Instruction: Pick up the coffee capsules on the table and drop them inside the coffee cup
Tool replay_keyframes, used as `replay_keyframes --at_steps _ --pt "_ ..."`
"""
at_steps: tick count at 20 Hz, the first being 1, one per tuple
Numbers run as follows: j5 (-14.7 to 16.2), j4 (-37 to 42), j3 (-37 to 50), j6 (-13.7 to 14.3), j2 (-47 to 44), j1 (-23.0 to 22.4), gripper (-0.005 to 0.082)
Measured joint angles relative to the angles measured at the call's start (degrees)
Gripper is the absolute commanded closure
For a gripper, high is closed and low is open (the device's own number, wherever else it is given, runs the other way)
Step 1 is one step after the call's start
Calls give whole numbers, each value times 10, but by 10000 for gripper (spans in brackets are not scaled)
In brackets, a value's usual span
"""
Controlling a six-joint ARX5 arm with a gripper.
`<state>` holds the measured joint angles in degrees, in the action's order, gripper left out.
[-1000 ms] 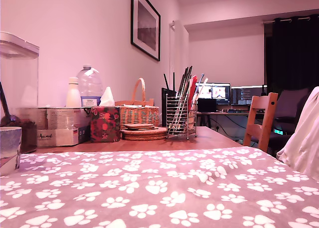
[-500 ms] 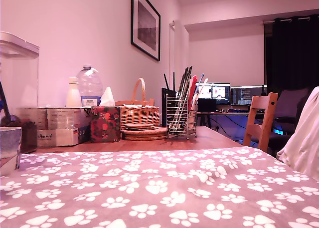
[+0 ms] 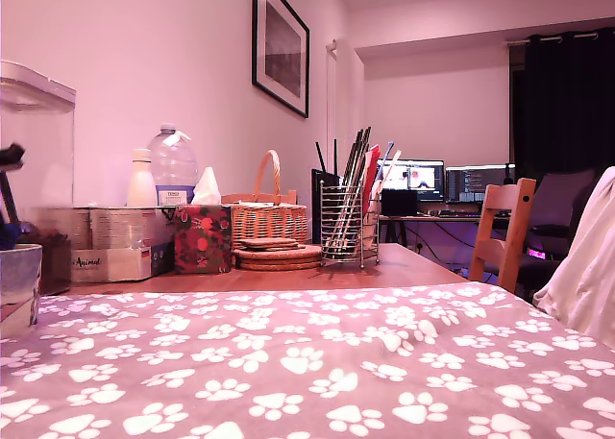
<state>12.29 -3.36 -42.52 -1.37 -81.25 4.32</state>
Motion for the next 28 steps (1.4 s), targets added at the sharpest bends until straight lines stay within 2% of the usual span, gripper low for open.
replay_keyframes --at_steps 14,15,18,19,25,28 --pt "1 -6 -3 0 0 -2 632" --pt "1 -6 -3 0 0 -2 596" --pt "1 -6 -3 0 0 -2 400" --pt "1 -6 -3 0 0 -2 368" --pt "2 -9 -3 0 0 -2 365" --pt "10 -14 -3 0 0 -2 429"
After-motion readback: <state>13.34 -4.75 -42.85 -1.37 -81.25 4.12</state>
